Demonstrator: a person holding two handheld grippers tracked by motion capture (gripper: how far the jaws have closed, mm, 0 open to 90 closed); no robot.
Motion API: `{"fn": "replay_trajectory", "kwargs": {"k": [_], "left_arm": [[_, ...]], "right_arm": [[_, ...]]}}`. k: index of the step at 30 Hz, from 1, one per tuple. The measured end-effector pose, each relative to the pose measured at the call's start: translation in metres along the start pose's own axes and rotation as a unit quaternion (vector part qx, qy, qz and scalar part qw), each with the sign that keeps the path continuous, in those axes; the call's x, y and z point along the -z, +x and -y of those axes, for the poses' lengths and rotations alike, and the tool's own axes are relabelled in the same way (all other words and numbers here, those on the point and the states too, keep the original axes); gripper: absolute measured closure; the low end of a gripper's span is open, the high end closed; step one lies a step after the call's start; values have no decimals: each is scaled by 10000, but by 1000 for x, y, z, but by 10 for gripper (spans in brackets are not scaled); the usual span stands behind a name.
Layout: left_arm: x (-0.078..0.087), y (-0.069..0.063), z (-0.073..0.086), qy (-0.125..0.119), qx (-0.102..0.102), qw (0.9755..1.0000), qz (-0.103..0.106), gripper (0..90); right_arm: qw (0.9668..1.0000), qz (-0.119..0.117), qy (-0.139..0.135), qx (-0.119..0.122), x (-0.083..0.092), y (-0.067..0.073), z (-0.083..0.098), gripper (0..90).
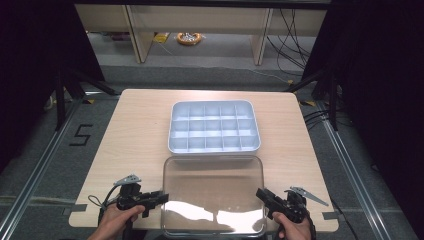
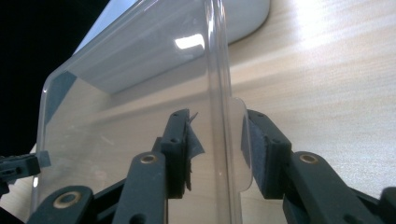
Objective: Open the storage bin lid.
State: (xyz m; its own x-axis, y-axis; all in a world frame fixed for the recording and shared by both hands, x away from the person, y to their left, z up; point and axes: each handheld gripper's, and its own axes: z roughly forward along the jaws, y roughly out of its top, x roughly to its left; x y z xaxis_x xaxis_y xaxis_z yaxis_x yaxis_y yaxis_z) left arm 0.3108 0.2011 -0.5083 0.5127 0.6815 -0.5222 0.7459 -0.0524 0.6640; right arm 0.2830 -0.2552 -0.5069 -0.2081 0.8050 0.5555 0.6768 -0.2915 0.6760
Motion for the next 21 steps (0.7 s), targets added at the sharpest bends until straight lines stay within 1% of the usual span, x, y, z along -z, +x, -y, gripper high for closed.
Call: {"fn": "replay_trajectory", "kwargs": {"k": [1, 2, 3, 4, 5, 6, 7, 8, 9, 10, 11, 12, 13, 14, 15, 16, 17, 18, 20, 21], "left_arm": [[0, 0, 0, 0, 0, 10000, 0, 619], [-3, 1, 0, 88, -6, 10000, -12, 613], [-3, 1, 0, 88, -6, 10000, -12, 609], [-6, 2, 0, 149, 18, 9999, -6, 601], [-8, 3, 0, 175, 53, 9998, -18, 592], [-9, 3, -1, 207, 27, 9998, -20, 585], [-9, 3, -1, 207, 27, 9998, -20, 578], [-11, 4, -2, 244, 4, 9997, -42, 571], [-11, 4, -2, 244, 4, 9997, -42, 568], [-11, 4, -2, 257, 12, 9996, -64, 568], [-12, 4, -2, 265, 9, 9996, -79, 563], [-13, 5, -2, 285, -29, 9995, -104, 556], [-14, 5, -2, 360, -57, 9992, -153, 538], [-15, 6, -2, 390, -55, 9991, -163, 530], [-15, 6, -2, 390, -55, 9991, -163, 525], [-16, 7, -3, 370, -31, 9992, -173, 526], [-16, 7, -3, 370, -31, 9992, -173, 525], [-16, 7, -3, 374, -47, 9991, -189, 524], [-16, 7, -3, 366, -25, 9992, -183, 515], [-16, 7, -4, 360, -23, 9992, -182, 506]], "right_arm": [[10000, 19, 19, 33, 0, -1, 0, 630], [9999, -52, 39, -136, -3, -1, 1, 630], [9998, -19, 128, -129, 0, -1, 0, 630], [9999, -12, 83, -92, -3, -3, 1, 632], [9996, 38, 121, -233, -3, -1, 1, 632], [9991, 118, 229, -347, -3, 1, 0, 631], [9991, 118, 229, -347, -3, 1, 0, 631], [9998, 164, 111, -28, -7, -4, -1, 630], [9998, 164, 111, -28, -7, -4, -1, 630], [9992, 48, 183, -339, -5, 0, -1, 629], [9991, 142, 232, -326, -8, -1, 0, 626], [9991, 137, 245, -320, -8, -1, -1, 623], [9969, 101, 423, -650, -9, 4, -1, 618], [9991, 154, 319, -222, -13, -2, -1, 616], [9991, 154, 319, -222, -13, -2, -1, 616], [9985, 175, 316, -414, -14, 2, -1, 610], [9985, 175, 316, -414, -14, 2, -1, 610], [9975, 224, 402, -539, -14, 4, -1, 609], [9983, 218, 406, -358, -14, 3, -1, 606], [9989, 291, 338, -145, -16, 0, -2, 607]]}}
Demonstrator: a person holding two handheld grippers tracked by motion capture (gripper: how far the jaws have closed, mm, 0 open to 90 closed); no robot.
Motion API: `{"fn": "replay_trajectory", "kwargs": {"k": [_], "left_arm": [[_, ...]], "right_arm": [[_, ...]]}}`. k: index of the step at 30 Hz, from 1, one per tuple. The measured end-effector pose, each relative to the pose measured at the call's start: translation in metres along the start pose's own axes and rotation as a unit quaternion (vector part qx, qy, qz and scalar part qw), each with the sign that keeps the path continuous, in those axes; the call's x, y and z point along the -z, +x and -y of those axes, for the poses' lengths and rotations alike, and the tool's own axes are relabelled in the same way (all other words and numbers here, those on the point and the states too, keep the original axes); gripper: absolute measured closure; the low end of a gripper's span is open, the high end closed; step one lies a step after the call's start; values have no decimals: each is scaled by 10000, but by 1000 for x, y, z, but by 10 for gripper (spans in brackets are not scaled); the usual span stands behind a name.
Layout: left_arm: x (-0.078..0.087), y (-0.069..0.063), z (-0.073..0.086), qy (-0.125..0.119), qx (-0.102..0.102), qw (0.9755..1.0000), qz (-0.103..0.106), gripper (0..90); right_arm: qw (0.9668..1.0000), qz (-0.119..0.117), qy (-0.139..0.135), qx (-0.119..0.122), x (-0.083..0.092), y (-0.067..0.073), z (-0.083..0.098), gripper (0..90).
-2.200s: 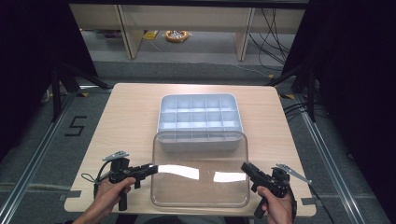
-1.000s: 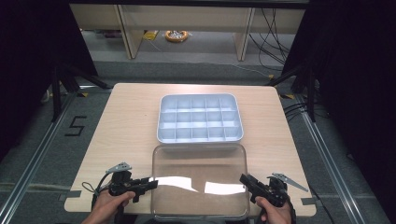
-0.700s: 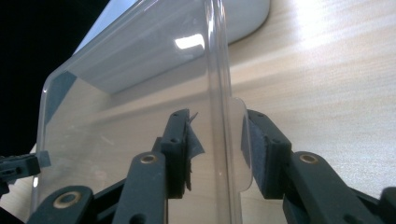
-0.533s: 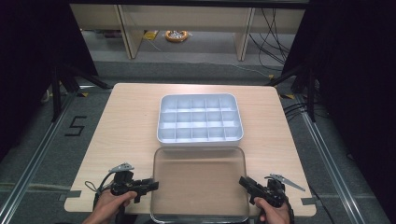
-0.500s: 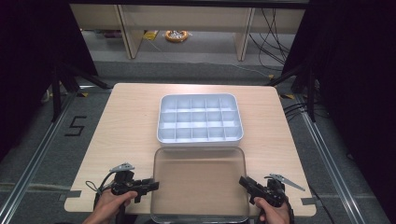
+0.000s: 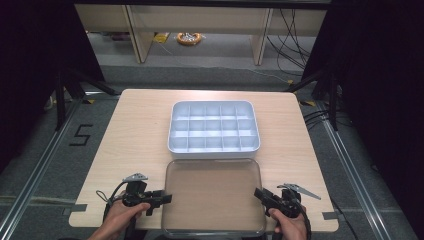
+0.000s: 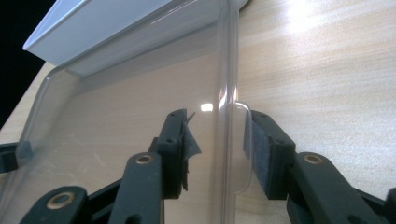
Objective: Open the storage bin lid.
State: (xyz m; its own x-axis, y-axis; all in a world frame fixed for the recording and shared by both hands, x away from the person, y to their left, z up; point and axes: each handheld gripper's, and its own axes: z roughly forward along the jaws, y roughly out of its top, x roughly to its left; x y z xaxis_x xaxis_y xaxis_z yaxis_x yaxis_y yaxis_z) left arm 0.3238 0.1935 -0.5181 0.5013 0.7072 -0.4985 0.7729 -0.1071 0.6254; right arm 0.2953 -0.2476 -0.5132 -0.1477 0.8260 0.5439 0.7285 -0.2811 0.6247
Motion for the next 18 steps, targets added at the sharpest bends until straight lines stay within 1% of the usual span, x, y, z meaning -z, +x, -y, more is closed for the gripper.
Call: {"fn": "replay_trajectory", "kwargs": {"k": [1, 2, 3, 4, 5, 6, 7, 8, 9, 10, 11, 12, 13, 14, 15, 16, 17, 18], "left_arm": [[0, 0, 0, 0, 0, 10000, 0, 501], [0, 0, 0, -6, 5, 10000, -10, 497], [0, 0, -1, -8, 5, 10000, -21, 491], [0, 0, -1, -22, -9, 10000, -38, 484], [0, 1, -1, -30, 0, 10000, -61, 472], [0, 1, -2, -43, 21, 10000, -76, 459], [1, 2, -2, -30, 42, 10000, -52, 454], [0, 1, -2, -67, 52, 9999, -83, 447], [0, 1, -2, -67, 52, 9999, -83, 413], [2, 2, -3, -85, -29, 9998, -168, 406], [4, 2, -4, -152, -20, 9997, -197, 405], [4, 2, -4, -152, -20, 9997, -197, 377], [5, 2, -4, -300, 83, 9993, -203, 365], [5, 2, -4, -300, 83, 9993, -203, 365], [6, 2, -5, -341, 99, 9991, -220, 365], [8, 3, -5, -379, 93, 9990, -231, 367], [8, 3, -5, -379, 93, 9990, -231, 366], [9, 3, -5, -393, 110, 9990, -202, 364]], "right_arm": [[10000, 33, 11, -33, -1, 0, 0, 607], [9998, -11, 38, -219, 0, 3, 0, 607], [10000, 39, 32, -45, 0, 2, 0, 608], [9999, 112, 42, -110, 0, 3, -1, 598], [9997, 113, -74, 185, -1, 0, -2, 598], [9996, 141, -91, 233, 0, 0, -3, 610], [9999, 128, -50, 77, 1, 2, -3, 608], [10000, 39, -34, -34, 2, 4, -3, 606], [10000, 39, -34, -34, 2, 4, -3, 606], [9999, 134, 4, -67, 2, 6, -3, 599], [9999, 106, -5, -58, 2, 6, -3, 597], [9999, 106, -5, -58, 2, 6, -3, 597], [9999, 112, -28, -21, 2, 5, -4, 592], [9999, 112, -28, -21, 2, 5, -4, 592], [9993, 77, -15, -364, 3, 9, -3, 590], [9998, 113, -74, -137, 4, 4, -5, 587], [9998, 113, -74, -137, 4, 4, -5, 587], [9998, 92, -168, -68, 5, 2, -6, 582]]}}
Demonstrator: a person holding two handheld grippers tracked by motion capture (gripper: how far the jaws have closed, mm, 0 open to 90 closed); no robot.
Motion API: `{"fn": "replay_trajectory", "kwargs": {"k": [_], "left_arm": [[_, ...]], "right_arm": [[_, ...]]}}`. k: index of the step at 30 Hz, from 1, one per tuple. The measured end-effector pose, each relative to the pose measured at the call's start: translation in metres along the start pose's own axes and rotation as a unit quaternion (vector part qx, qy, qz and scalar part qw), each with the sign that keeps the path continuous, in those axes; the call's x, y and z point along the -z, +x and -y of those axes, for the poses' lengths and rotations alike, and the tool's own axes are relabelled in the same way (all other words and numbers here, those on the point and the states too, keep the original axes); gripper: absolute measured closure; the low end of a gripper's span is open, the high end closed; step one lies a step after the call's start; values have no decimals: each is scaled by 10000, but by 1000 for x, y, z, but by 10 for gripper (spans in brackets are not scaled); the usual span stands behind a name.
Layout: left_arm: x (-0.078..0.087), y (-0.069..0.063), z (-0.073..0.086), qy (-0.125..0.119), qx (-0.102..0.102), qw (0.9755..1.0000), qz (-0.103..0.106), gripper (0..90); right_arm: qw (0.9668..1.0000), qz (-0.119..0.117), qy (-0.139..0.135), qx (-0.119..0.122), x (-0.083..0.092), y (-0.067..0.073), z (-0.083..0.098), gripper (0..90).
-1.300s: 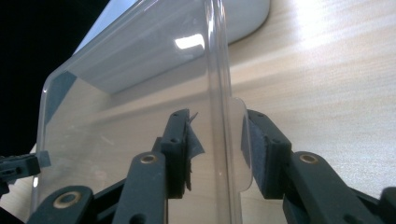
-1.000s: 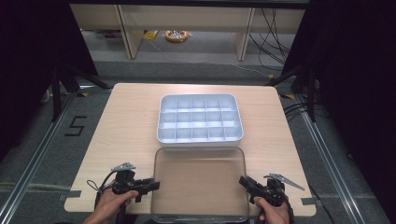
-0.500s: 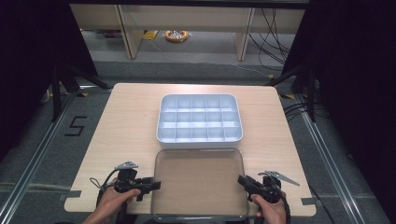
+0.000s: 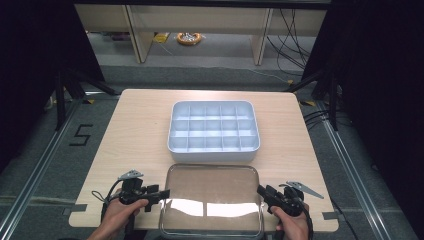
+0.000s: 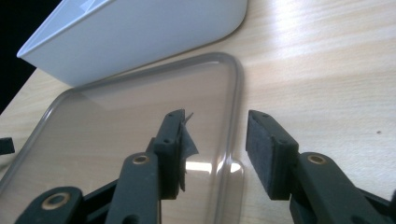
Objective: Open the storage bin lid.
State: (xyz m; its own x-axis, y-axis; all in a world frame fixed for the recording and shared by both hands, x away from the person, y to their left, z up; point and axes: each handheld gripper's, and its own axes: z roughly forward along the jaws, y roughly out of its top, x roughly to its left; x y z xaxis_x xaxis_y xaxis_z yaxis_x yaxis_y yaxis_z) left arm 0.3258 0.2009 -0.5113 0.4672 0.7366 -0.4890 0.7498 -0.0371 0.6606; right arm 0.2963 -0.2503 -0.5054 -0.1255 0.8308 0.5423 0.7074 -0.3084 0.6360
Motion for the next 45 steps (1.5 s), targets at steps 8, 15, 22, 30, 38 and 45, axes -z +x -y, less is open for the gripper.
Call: {"fn": "replay_trajectory", "kwargs": {"k": [8, 15, 22, 30, 38, 45], "left_arm": [[3, 0, 0, -6, -78, 10000, 31, 358], [6, -7, -2, -140, -737, 9972, -63, 323], [6, -7, -2, -112, -704, 9975, -1, 299], [12, -7, -4, -227, -830, 9962, 113, 269], [18, -8, -2, -350, -1056, 9936, 190, 203], [27, -9, 3, -531, -1044, 9927, 278, 170]], "right_arm": [[9995, -6, -106, 285, 4, -1, -4, 477], [9947, 31, -400, 947, 6, 11, -4, 374], [9924, 66, -435, 1149, 11, 15, -5, 330], [9870, 88, -619, 1481, 13, 15, -5, 284], [9788, 84, -526, 1978, 18, 15, -3, 252], [9760, -24, -578, 2099, 27, 17, 8, 244]]}}
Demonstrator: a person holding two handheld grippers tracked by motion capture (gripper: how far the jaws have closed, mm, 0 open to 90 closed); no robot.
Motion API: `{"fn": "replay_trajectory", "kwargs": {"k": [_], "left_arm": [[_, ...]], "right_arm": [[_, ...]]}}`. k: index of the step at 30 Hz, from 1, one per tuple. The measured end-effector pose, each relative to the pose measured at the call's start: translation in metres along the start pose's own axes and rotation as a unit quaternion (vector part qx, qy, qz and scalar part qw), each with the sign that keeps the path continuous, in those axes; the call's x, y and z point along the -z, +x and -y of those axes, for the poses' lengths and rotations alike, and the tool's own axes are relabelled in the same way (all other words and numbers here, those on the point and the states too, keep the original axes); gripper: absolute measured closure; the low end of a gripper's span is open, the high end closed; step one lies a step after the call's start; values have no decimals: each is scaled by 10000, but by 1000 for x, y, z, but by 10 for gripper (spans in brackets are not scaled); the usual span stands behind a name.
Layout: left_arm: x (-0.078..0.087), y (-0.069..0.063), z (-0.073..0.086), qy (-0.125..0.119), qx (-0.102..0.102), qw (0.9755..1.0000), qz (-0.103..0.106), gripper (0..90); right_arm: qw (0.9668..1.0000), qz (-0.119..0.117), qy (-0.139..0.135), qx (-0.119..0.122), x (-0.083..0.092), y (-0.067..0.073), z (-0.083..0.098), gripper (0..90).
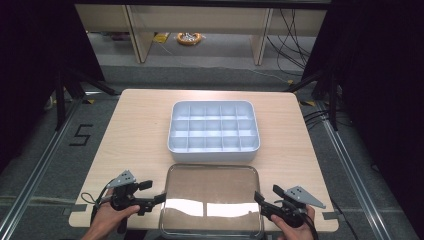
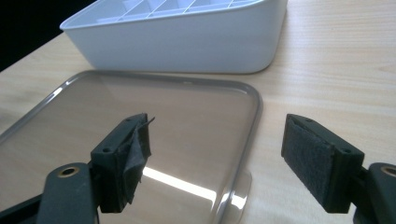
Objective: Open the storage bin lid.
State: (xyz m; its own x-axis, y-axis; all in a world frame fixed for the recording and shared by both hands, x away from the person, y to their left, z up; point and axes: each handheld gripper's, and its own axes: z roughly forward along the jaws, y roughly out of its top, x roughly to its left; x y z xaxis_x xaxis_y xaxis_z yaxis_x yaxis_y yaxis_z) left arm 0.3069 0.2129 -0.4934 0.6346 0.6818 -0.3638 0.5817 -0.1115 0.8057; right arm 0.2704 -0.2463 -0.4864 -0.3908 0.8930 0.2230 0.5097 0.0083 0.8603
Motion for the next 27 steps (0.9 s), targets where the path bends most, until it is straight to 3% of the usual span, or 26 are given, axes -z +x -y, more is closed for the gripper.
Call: {"fn": "replay_trajectory", "kwargs": {"k": [8, 18, 20, 21, 22, 27], "left_arm": [[7, -9, 9, 90, -97, 9999, 64, 174], [15, -12, 15, 97, -105, 9999, 29, 184], [16, -12, 15, 116, -91, 9999, -14, 185], [16, -12, 16, 95, -84, 9999, -4, 186], [15, -12, 16, 53, -76, 10000, 0, 188], [15, -10, 15, 81, -92, 9999, 29, 194]], "right_arm": [[9998, 1, 59, -186, 11, 4, 8, 251], [9999, -46, 9, -145, 13, 9, 10, 258], [9998, -19, 44, -192, 15, 9, 11, 258], [9992, -8, 108, -377, 16, 11, 11, 259], [9999, -25, -9, -164, 14, 7, 11, 260], [9997, -7, 38, -235, 15, 5, 11, 260]]}}
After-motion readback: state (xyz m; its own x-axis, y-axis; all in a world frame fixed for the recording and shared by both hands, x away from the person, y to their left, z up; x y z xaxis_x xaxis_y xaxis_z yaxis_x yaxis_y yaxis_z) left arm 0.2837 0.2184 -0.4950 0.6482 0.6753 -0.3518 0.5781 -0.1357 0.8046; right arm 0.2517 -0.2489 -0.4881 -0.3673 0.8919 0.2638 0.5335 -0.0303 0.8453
